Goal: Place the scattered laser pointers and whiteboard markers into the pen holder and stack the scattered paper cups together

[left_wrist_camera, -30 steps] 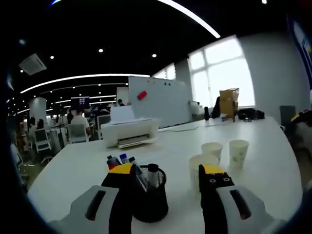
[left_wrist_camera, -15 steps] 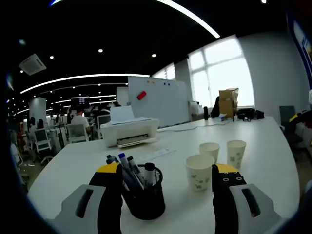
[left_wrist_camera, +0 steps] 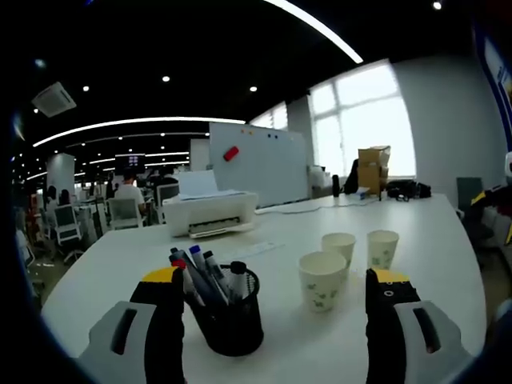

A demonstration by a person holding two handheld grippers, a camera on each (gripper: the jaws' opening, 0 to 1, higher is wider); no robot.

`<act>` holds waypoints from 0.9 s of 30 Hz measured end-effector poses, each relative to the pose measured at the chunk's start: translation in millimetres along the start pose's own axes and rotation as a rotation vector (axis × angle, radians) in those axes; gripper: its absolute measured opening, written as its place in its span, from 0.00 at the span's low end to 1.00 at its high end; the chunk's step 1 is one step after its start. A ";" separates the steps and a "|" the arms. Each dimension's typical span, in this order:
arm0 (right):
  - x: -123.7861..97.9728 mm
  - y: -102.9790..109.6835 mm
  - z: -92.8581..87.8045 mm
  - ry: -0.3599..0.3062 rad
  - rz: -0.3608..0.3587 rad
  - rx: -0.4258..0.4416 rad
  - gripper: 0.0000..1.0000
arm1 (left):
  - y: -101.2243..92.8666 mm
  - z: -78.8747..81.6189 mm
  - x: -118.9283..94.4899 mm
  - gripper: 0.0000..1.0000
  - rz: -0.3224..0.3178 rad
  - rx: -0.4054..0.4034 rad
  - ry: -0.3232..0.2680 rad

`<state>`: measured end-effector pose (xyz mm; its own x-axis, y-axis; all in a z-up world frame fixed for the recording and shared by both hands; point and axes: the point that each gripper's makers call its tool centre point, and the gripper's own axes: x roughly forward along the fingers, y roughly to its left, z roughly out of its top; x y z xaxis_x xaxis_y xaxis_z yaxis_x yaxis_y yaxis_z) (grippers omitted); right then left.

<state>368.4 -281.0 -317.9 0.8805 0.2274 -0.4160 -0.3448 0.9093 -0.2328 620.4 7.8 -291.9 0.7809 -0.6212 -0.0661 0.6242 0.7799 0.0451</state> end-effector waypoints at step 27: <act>1.9 -0.5 0.3 -0.001 0.000 0.003 0.87 | -3.7 2.8 -14.9 0.97 0.008 -0.015 -0.016</act>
<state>370.4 -281.0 -318.3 0.8808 0.2282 -0.4149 -0.3442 0.9103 -0.2300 606.5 13.9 -288.3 0.7863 -0.6159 -0.0494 0.6175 0.7860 0.0302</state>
